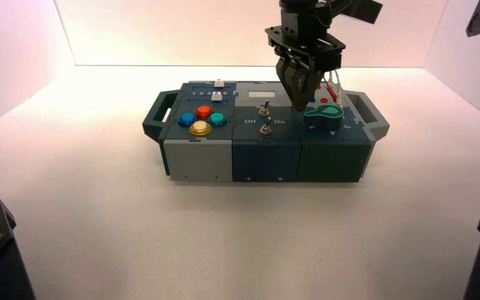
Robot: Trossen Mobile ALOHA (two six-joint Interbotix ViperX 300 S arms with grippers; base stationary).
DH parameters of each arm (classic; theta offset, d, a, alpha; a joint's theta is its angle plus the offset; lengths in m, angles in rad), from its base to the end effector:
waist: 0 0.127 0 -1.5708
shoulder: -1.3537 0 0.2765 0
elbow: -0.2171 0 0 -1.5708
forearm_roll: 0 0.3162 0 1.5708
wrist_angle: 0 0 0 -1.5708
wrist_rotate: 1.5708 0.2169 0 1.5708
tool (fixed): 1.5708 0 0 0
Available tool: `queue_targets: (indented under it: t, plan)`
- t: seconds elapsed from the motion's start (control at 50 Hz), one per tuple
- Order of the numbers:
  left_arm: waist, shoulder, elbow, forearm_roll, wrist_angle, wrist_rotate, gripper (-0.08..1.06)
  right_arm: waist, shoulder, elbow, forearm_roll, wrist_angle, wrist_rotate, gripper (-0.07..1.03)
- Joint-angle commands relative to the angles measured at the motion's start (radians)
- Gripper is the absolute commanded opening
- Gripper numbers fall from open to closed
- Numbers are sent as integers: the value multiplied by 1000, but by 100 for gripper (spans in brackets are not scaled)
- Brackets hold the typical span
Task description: Turn the knob to position 4.
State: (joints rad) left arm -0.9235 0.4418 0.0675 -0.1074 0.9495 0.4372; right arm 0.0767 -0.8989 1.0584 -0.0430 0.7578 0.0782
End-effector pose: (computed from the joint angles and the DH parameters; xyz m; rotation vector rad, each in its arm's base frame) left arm 0.2684 -0.3864 -0.0232 0.9004 1.2334 -1.0895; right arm 0.2695 0.0143 0.1194 -0.0051 0.9163 0.0223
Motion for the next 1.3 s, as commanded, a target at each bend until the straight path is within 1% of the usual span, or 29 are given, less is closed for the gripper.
queue_targets:
  t: [0.02, 0.48, 1.3]
  plan:
    - [-6, -18, -25, -3, 0, 8, -3, -9, 6, -14, 2, -11, 9, -2]
    - [-31, 0, -31, -3, 8, 17, -3, -18, 8, -14, 2, -11, 9, -2]
    - [-67, -9, -35, -8, 40, 17, -3, -18, 8, -14, 2, -12, 9, -2]
